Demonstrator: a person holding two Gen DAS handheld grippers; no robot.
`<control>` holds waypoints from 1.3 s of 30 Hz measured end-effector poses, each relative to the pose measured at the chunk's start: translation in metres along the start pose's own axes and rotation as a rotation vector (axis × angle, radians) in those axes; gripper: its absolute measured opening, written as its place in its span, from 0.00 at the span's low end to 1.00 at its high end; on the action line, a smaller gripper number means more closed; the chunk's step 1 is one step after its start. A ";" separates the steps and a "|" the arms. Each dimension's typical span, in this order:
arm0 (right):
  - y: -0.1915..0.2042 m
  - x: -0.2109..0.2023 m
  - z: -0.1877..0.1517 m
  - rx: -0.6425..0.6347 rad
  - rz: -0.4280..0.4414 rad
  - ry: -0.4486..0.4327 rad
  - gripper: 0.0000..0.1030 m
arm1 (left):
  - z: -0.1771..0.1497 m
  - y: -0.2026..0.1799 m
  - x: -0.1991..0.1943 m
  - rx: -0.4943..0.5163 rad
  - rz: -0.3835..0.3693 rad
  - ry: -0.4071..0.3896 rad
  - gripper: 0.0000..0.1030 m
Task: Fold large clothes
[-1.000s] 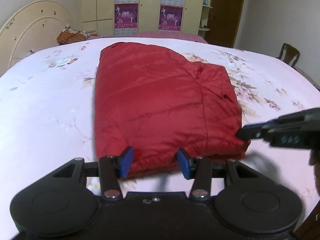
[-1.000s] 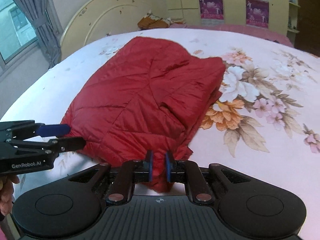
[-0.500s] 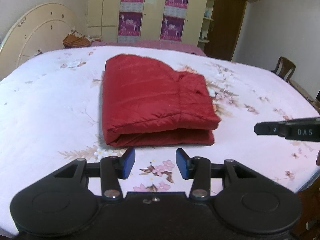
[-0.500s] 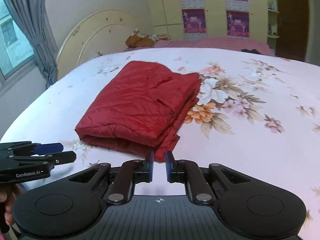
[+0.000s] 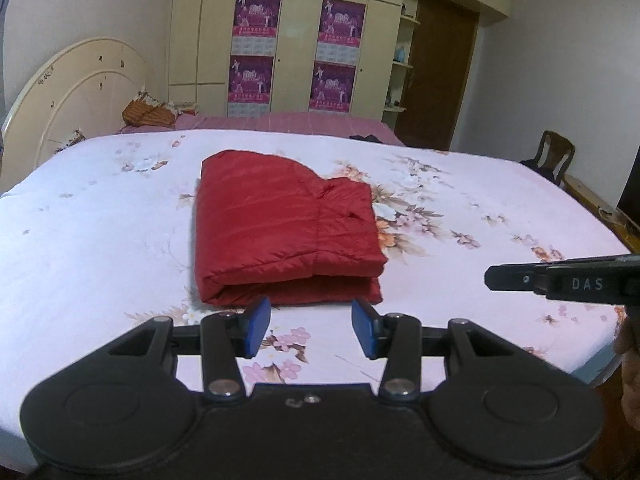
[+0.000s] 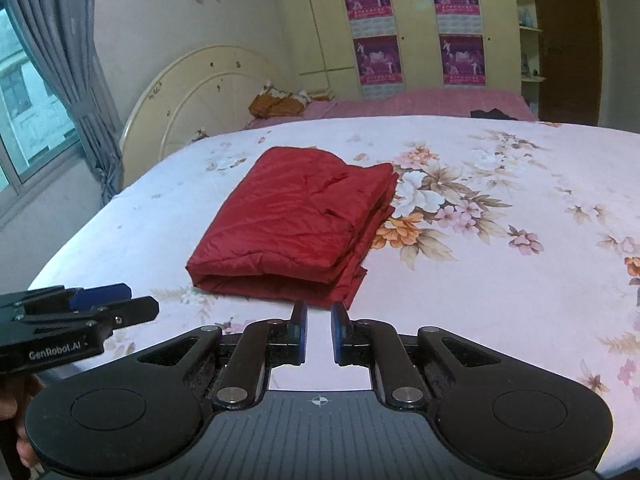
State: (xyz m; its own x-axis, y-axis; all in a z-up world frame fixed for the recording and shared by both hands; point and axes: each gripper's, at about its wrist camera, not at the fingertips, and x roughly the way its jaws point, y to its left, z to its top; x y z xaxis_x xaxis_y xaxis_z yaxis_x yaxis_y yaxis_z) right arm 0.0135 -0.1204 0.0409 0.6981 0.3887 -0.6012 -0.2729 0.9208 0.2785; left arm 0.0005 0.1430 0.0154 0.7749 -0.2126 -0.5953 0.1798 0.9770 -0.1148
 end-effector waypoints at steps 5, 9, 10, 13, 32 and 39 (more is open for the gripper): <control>0.009 -0.012 -0.008 -0.021 -0.042 -0.011 0.11 | -0.002 -0.006 -0.016 -0.019 0.041 -0.025 0.77; 0.016 -0.023 -0.016 -0.052 -0.178 -0.113 1.00 | -0.003 -0.014 -0.030 -0.011 0.156 -0.095 1.00; 0.017 -0.022 -0.016 -0.055 -0.167 -0.099 1.00 | -0.002 -0.012 -0.031 -0.023 0.146 -0.078 1.00; 0.018 -0.023 -0.014 -0.030 -0.178 -0.100 1.00 | -0.003 -0.011 -0.033 -0.046 0.155 -0.060 1.00; 0.036 -0.046 -0.033 -0.041 -0.230 -0.087 1.00 | -0.012 -0.022 -0.056 -0.022 0.133 -0.090 1.00; 0.033 -0.056 -0.032 -0.035 -0.239 -0.106 1.00 | -0.010 -0.029 -0.060 0.010 0.127 -0.106 1.00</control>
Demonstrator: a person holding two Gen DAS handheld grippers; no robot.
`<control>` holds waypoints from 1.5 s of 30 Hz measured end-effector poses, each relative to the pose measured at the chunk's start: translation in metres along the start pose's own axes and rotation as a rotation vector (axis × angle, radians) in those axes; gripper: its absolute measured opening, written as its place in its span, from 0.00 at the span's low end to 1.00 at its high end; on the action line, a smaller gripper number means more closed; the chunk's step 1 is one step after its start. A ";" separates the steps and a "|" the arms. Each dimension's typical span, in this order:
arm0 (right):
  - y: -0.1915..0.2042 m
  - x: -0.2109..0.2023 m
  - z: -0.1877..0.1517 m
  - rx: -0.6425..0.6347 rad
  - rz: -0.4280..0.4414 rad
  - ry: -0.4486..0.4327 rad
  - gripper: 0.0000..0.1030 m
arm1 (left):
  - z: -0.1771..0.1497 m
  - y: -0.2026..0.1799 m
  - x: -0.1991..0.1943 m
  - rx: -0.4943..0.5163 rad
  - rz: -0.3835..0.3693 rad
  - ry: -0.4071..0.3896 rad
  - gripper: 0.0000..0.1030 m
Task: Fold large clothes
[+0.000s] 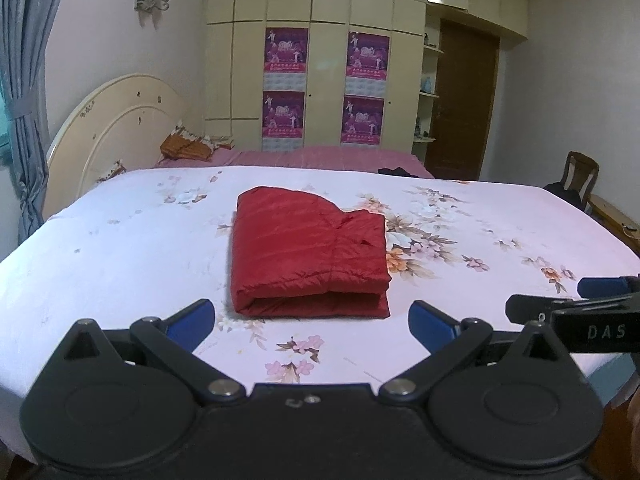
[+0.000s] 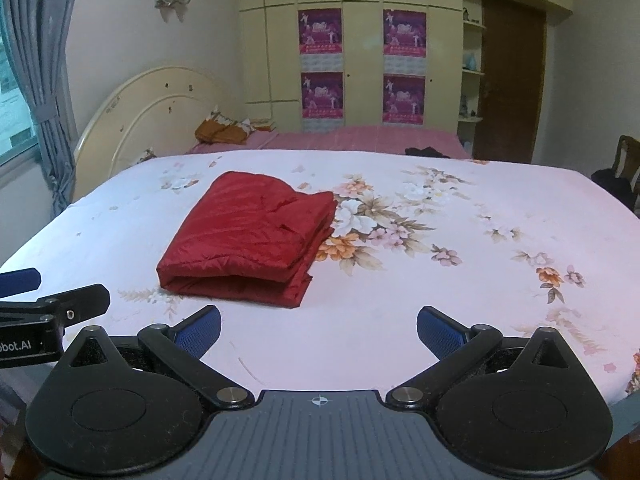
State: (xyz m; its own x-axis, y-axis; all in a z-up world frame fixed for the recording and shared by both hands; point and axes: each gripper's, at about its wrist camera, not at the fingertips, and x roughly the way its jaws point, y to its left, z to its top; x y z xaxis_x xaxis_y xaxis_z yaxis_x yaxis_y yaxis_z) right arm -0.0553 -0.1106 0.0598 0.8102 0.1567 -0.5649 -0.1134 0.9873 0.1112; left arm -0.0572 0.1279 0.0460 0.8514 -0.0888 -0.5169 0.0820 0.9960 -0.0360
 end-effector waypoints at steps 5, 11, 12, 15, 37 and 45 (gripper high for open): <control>-0.002 -0.003 0.001 0.004 -0.002 -0.004 1.00 | 0.000 -0.002 0.000 0.007 -0.006 -0.004 1.00; -0.004 -0.005 0.003 0.006 0.000 -0.004 1.00 | 0.001 -0.002 0.000 0.007 -0.007 -0.004 1.00; -0.004 -0.005 0.003 0.005 0.000 -0.004 1.00 | 0.001 -0.003 0.000 0.007 -0.006 -0.004 1.00; -0.004 -0.005 0.004 0.003 0.003 -0.005 1.00 | 0.001 -0.002 0.000 0.003 -0.008 -0.005 1.00; -0.005 -0.008 0.007 0.001 0.003 -0.015 1.00 | 0.002 0.000 -0.003 0.006 -0.014 -0.020 1.00; -0.006 -0.006 0.009 -0.004 0.006 -0.012 1.00 | 0.003 0.003 -0.002 0.007 -0.016 -0.018 1.00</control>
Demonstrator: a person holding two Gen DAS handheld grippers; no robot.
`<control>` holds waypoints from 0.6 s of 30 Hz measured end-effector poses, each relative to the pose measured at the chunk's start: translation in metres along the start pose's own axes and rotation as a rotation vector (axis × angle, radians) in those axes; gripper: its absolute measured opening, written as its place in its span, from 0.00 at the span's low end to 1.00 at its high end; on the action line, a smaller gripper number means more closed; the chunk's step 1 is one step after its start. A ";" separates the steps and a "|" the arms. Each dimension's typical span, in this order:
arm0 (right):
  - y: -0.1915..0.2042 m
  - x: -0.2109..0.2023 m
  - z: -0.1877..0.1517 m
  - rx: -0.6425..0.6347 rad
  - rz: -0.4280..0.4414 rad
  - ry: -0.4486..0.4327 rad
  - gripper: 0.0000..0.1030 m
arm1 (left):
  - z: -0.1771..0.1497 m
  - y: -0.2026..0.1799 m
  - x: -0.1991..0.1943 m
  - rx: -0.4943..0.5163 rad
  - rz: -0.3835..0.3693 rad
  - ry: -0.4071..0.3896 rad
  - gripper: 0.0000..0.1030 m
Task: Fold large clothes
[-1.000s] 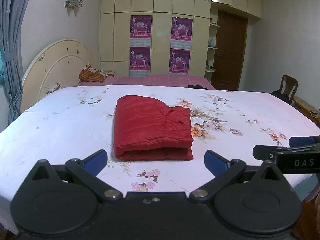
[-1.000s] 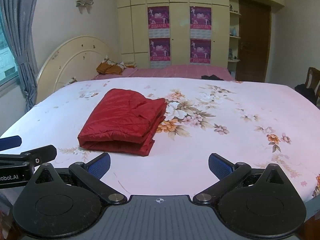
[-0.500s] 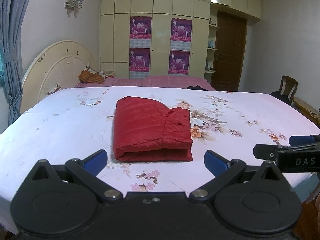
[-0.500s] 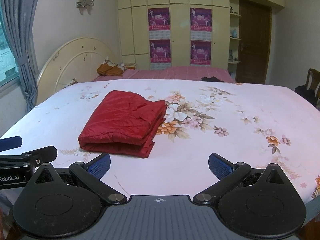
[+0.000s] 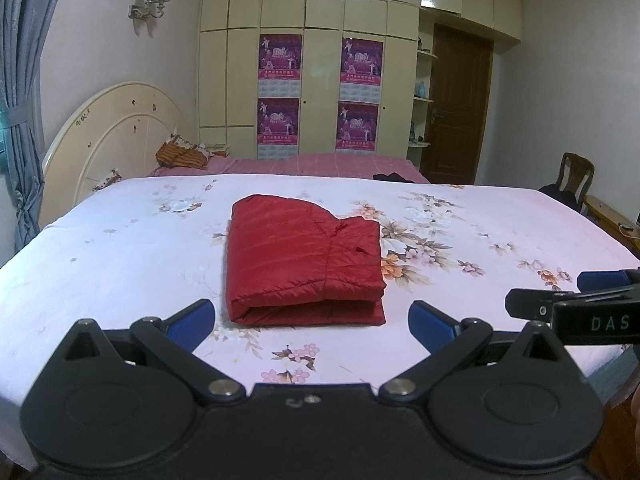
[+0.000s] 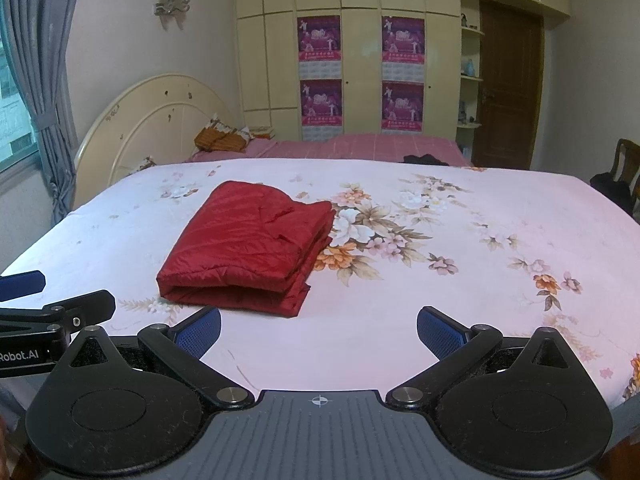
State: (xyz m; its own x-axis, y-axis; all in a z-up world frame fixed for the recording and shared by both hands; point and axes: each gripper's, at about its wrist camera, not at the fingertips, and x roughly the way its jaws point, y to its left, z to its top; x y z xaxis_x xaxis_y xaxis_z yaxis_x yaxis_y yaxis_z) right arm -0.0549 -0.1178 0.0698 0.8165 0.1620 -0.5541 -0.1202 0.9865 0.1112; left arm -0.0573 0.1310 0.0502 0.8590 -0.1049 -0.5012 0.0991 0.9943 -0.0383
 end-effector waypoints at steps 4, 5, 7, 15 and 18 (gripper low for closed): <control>0.000 0.000 0.000 0.000 0.000 0.000 1.00 | 0.000 0.000 0.001 0.000 -0.002 0.000 1.00; 0.000 0.000 0.000 0.000 -0.002 0.000 1.00 | 0.000 0.000 0.001 0.000 -0.002 0.001 1.00; 0.000 0.001 0.001 0.000 0.001 0.000 1.00 | 0.000 0.001 0.001 0.003 -0.003 0.002 1.00; -0.002 0.003 0.001 0.002 0.003 0.000 1.00 | 0.001 0.001 0.004 0.015 -0.014 0.011 1.00; -0.002 0.003 0.001 0.002 0.003 0.001 1.00 | 0.001 0.002 0.005 0.019 -0.021 0.011 0.99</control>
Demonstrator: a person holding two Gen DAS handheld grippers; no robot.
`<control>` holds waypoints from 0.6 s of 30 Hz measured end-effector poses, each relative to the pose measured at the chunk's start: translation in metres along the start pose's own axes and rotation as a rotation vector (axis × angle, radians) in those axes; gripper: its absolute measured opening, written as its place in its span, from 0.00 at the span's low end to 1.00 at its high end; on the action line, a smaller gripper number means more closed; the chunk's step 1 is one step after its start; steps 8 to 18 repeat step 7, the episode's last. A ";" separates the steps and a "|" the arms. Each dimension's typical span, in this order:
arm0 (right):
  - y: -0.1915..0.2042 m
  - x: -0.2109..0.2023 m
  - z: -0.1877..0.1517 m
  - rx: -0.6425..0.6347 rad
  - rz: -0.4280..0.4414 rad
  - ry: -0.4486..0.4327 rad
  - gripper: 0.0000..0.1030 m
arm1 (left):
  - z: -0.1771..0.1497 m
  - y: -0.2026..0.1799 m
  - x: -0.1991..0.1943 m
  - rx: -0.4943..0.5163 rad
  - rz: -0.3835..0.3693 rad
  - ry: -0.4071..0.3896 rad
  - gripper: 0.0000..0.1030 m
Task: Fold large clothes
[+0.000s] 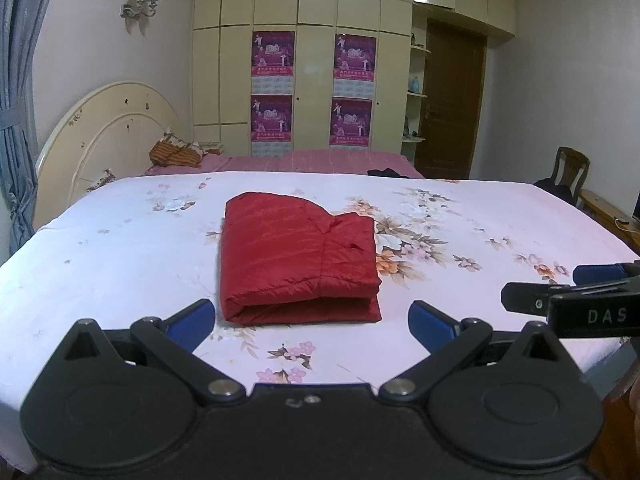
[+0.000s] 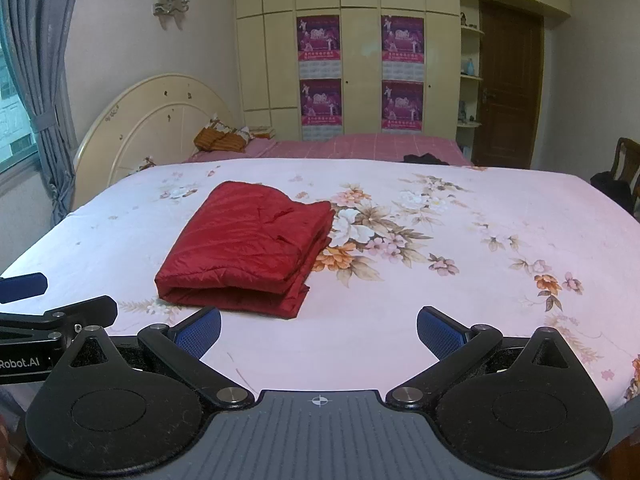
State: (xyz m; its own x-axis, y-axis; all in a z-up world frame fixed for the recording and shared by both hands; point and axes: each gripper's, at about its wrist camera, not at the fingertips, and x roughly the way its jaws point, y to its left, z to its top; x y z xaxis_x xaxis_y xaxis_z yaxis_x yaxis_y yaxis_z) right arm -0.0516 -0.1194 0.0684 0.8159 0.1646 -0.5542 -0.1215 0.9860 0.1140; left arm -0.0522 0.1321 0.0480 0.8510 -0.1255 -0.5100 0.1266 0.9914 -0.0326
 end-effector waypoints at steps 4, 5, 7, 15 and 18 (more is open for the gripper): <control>0.000 0.001 0.000 -0.001 0.001 0.001 1.00 | -0.001 -0.001 0.003 0.007 0.005 0.017 0.99; 0.000 0.001 0.000 -0.001 0.001 0.002 1.00 | -0.002 -0.001 0.004 0.005 0.010 0.025 0.99; 0.000 0.001 0.000 0.000 0.000 0.003 1.00 | -0.002 0.000 0.005 -0.001 0.021 0.033 1.00; 0.000 0.001 0.000 0.000 0.000 0.003 1.00 | -0.002 0.000 0.005 -0.001 0.021 0.033 1.00; 0.000 0.001 0.000 0.000 0.000 0.003 1.00 | -0.002 0.000 0.005 -0.001 0.021 0.033 1.00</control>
